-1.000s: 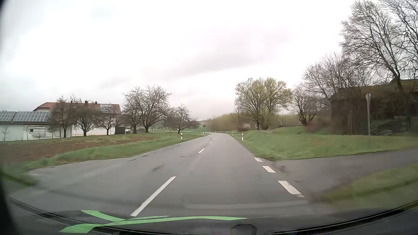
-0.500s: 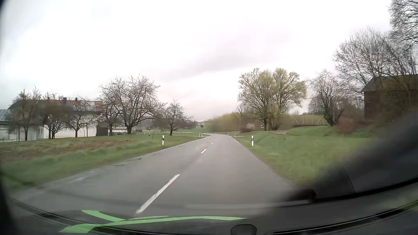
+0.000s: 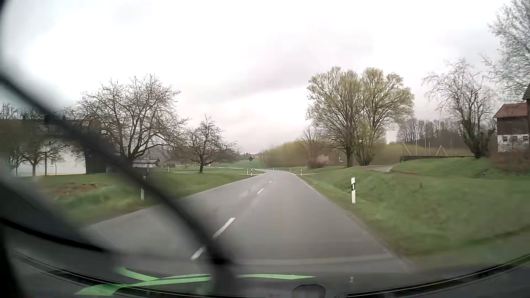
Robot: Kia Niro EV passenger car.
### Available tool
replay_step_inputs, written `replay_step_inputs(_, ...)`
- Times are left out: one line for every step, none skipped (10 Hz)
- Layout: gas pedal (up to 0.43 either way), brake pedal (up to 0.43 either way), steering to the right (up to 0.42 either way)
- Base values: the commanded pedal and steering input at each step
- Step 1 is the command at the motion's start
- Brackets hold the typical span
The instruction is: Follow the waypoints while adhering to traffic rules and regulations
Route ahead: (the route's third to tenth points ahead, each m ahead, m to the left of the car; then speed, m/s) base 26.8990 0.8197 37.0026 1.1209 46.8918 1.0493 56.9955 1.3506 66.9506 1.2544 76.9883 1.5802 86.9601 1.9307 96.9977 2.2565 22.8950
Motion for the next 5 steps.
replay_step_inputs(0.098,0.000,0.001)
replay_step_inputs(0.110,0.000,0.001)
replay_step_inputs(0.118,0.000,0.001)
replay_step_inputs(0.118,0.000,0.001)
replay_step_inputs(0.118,0.000,0.001)
